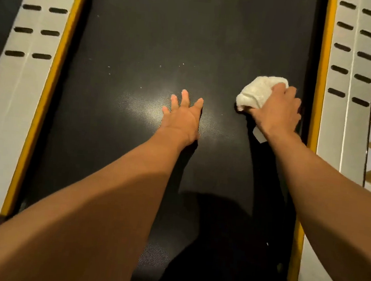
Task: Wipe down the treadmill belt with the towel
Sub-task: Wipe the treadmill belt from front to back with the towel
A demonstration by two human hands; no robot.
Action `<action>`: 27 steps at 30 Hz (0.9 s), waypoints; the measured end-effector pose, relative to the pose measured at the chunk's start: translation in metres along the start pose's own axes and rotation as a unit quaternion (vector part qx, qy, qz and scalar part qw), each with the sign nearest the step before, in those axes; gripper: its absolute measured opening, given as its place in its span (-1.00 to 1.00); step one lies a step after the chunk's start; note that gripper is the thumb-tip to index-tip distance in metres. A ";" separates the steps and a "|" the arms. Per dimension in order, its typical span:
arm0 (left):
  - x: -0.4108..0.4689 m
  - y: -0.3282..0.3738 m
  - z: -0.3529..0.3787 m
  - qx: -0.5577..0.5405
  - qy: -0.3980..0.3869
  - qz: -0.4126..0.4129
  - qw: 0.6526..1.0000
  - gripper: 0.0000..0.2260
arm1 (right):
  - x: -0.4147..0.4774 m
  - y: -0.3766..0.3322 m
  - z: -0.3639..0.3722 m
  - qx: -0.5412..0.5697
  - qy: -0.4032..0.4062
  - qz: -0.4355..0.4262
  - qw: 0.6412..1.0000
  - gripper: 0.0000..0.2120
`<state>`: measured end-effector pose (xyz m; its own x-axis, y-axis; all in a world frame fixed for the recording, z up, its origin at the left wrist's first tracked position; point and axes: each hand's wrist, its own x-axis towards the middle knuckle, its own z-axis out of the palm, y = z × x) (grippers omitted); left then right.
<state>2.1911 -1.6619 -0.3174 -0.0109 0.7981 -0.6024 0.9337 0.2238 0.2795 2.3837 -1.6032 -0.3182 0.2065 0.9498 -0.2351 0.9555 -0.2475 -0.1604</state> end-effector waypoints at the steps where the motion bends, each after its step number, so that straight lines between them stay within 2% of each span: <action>1: -0.003 -0.005 0.000 -0.028 0.027 0.001 0.999 -0.22 | 0.005 -0.004 0.000 0.039 0.030 0.013 0.999 -0.36; 3: -0.013 -0.019 -0.002 -0.081 0.104 -0.007 0.991 -0.40 | 0.012 -0.022 0.001 0.107 0.042 0.006 0.993 -0.52; 6: -0.022 -0.043 -0.007 -0.114 0.189 -0.052 0.974 -0.54 | -0.003 -0.079 0.007 0.082 -0.011 -0.134 0.987 -0.56; 8: -0.025 -0.062 -0.011 -0.130 0.215 -0.099 0.963 -0.57 | -0.040 -0.121 0.018 0.074 -0.091 -0.251 0.961 -0.57; 10: -0.032 -0.085 -0.015 -0.138 0.235 -0.134 0.953 -0.55 | -0.086 -0.148 0.032 0.086 -0.199 -0.341 0.915 -0.72; 12: -0.045 -0.109 -0.018 -0.158 0.251 -0.155 0.942 -0.55 | -0.106 -0.154 0.034 0.132 -0.254 -0.355 0.890 -0.89; 14: -0.061 -0.130 -0.021 -0.191 0.270 -0.175 0.927 -0.55 | -0.082 -0.157 0.028 0.147 -0.176 -0.341 0.912 -0.85; 16: -0.071 -0.149 -0.022 -0.190 0.279 -0.177 0.924 -0.55 | -0.036 -0.164 0.021 0.107 -0.063 -0.290 0.949 -0.80; 17: -0.073 -0.157 -0.021 -0.181 0.273 -0.176 0.928 -0.55 | -0.017 -0.168 0.019 0.082 -0.031 -0.262 0.961 -0.78; 20: -0.073 -0.171 -0.020 -0.173 0.244 -0.184 0.936 -0.56 | -0.011 -0.182 0.031 0.033 -0.030 -0.257 0.965 -0.69; 22: -0.070 -0.174 -0.024 -0.200 0.239 -0.203 0.928 -0.56 | -0.044 -0.191 0.048 0.033 -0.067 -0.309 0.948 -0.65; 25: -0.064 -0.182 -0.034 -0.255 0.245 -0.233 0.906 -0.57 | -0.114 -0.196 0.065 0.048 -0.216 -0.452 0.864 -0.65; 26: -0.063 -0.186 -0.037 -0.271 0.244 -0.236 0.900 -0.58 | -0.127 -0.197 0.065 0.061 -0.239 -0.476 0.844 -0.68; 27: -0.062 -0.190 -0.039 -0.288 0.240 -0.235 0.897 -0.60 | -0.126 -0.199 0.063 0.082 -0.214 -0.477 0.849 -0.71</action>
<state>2.0001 -1.7318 -0.3040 -0.6368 0.6580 -0.4019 0.4477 0.7399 0.5020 2.1546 -1.6855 -0.3175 -0.7732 0.5854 -0.2437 0.5955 0.5384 -0.5962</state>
